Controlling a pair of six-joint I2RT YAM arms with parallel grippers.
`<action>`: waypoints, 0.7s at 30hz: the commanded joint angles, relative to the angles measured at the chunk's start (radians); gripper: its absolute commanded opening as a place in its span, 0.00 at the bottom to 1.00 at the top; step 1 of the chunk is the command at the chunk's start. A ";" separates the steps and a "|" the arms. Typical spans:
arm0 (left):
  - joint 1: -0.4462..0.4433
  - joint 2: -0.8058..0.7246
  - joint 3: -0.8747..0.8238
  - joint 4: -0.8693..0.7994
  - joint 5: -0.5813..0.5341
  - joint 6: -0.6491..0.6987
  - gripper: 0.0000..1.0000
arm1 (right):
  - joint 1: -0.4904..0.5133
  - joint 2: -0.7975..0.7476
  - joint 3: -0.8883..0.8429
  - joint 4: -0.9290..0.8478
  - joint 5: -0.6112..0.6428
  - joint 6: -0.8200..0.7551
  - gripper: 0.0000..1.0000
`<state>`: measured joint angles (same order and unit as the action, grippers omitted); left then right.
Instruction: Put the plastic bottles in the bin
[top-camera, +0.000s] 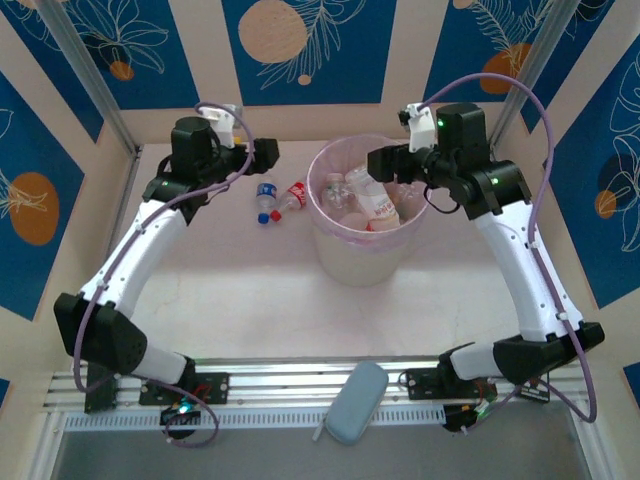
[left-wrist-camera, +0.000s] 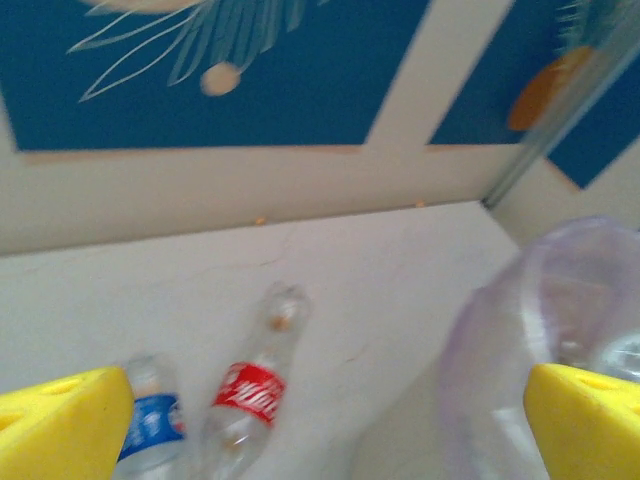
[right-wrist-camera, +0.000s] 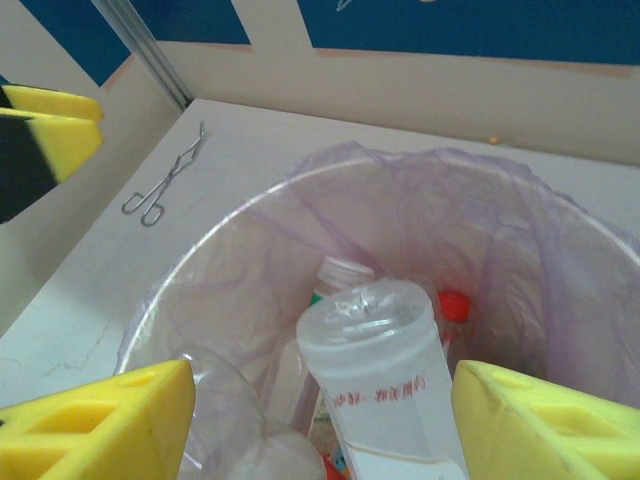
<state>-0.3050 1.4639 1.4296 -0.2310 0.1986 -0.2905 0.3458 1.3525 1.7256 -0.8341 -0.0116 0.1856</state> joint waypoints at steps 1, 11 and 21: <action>0.033 0.087 -0.045 -0.056 -0.015 -0.036 1.00 | -0.010 -0.045 -0.041 -0.001 -0.009 0.027 0.70; 0.056 0.411 0.067 -0.064 -0.081 -0.043 1.00 | -0.080 -0.175 -0.215 -0.017 -0.017 0.076 0.70; 0.055 0.531 0.027 -0.010 -0.142 -0.108 1.00 | -0.120 -0.216 -0.302 0.017 -0.072 0.104 0.70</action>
<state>-0.2573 1.9652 1.4670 -0.2676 0.0753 -0.3729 0.2302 1.1484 1.4387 -0.8314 -0.0452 0.2718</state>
